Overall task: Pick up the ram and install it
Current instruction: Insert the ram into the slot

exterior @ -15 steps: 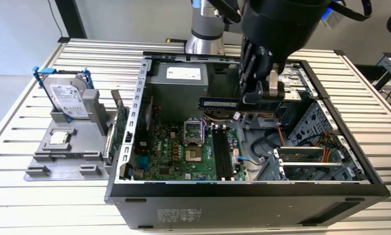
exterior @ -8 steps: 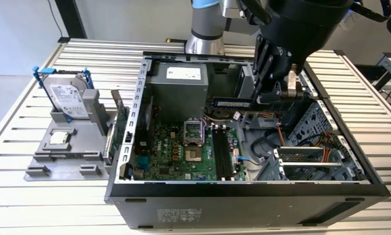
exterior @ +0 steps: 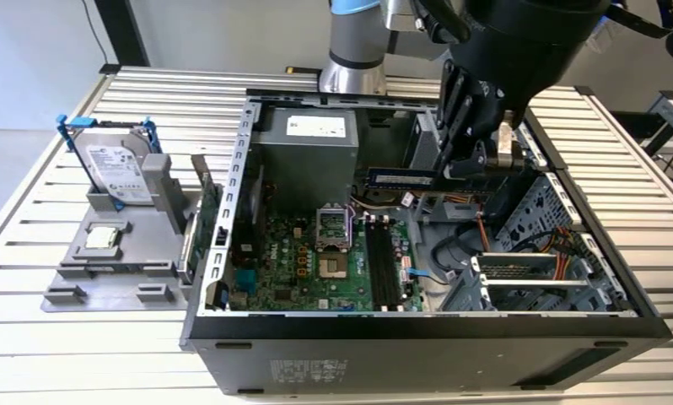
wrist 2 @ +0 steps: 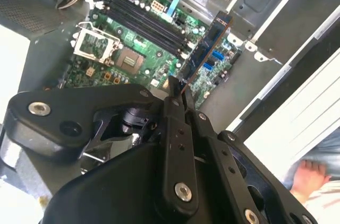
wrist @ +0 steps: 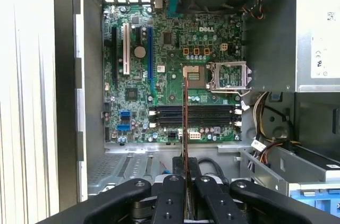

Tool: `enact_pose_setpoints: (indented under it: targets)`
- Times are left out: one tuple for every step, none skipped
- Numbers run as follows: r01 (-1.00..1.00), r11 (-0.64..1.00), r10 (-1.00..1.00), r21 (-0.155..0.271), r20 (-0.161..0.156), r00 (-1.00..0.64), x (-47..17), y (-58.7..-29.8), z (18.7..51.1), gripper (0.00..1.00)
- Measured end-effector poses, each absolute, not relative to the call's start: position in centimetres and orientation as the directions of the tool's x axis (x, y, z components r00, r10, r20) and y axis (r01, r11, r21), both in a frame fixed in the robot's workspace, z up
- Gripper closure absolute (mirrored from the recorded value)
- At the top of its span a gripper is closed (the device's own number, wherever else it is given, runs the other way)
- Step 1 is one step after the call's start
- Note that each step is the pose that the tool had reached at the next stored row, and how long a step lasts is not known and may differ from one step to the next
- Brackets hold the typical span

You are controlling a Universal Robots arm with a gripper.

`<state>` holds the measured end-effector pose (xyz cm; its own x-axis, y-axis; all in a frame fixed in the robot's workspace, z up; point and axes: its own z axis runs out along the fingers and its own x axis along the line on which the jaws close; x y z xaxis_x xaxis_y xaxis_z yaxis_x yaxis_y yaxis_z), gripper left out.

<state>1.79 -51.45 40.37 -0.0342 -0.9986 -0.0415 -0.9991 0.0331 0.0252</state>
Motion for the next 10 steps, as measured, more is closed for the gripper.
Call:
enact_pose_setpoints:
  targets:
    - [-0.999, 0.034, -0.999, 0.025, -0.041, -0.035, 1.8, -51.3, 40.4, 1.0]
    - [-0.999, 0.034, -0.999, 0.025, -0.041, -0.035, 1.8, -51.0, 40.4, 1.0]
    - [-0.999, 0.034, -0.999, 0.025, -0.041, -0.035, 1.8, -50.6, 40.4, 1.0]
    - [-0.999, 0.034, -0.999, 0.025, -0.041, -0.035, 1.8, -50.1, 40.4, 1.0]
    - [-0.999, 0.034, -0.999, 0.025, -0.041, -0.035, 1.8, -49.7, 40.4, 1.0]
    - [-0.999, 0.034, -0.999, 0.025, -0.041, -0.035, 1.8, -49.2, 40.4, 1.0]
    - [-0.999, 0.034, -0.999, 0.025, -0.041, -0.035, 1.8, -48.8, 40.4, 1.0]
    - [-0.999, 0.034, -0.999, 0.025, -0.041, -0.035, 1.8, -48.3, 40.4, 1.0]
    - [-0.999, 0.034, -0.999, 0.025, -0.041, -0.035, 1.8, -47.8, 40.4, 1.0]
    - [-0.999, 0.034, -0.999, 0.025, -0.041, -0.035, 1.8, -47.4, 40.4, 1.0]
